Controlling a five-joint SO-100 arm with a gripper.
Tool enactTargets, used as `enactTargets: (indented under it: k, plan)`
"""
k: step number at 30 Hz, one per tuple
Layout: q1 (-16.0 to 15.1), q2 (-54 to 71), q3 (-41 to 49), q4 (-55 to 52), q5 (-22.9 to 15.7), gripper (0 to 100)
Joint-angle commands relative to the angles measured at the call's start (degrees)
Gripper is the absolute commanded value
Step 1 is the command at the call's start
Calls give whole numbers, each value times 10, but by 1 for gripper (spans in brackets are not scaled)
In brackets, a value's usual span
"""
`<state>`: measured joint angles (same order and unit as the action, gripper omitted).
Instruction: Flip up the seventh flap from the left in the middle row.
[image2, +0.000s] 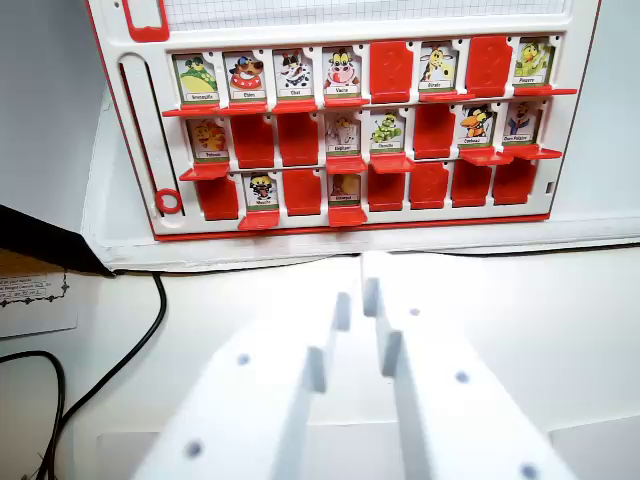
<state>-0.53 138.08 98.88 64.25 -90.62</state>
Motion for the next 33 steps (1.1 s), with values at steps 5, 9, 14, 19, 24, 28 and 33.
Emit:
enactTargets:
  k: [5,9,14,19,24,28,33]
  plan:
    - [6,2,-52,-16,10,0]
    - [8,3,-48,-16,10,0]
    - [11,6,-37,-17,9,0]
    - [27,5,-18,-36,-1,0]
    - [44,0,11,-69,-9,0]
    - [57,-8,39,-113,-19,0]
    - [92,-28,93,-202,-46,0]
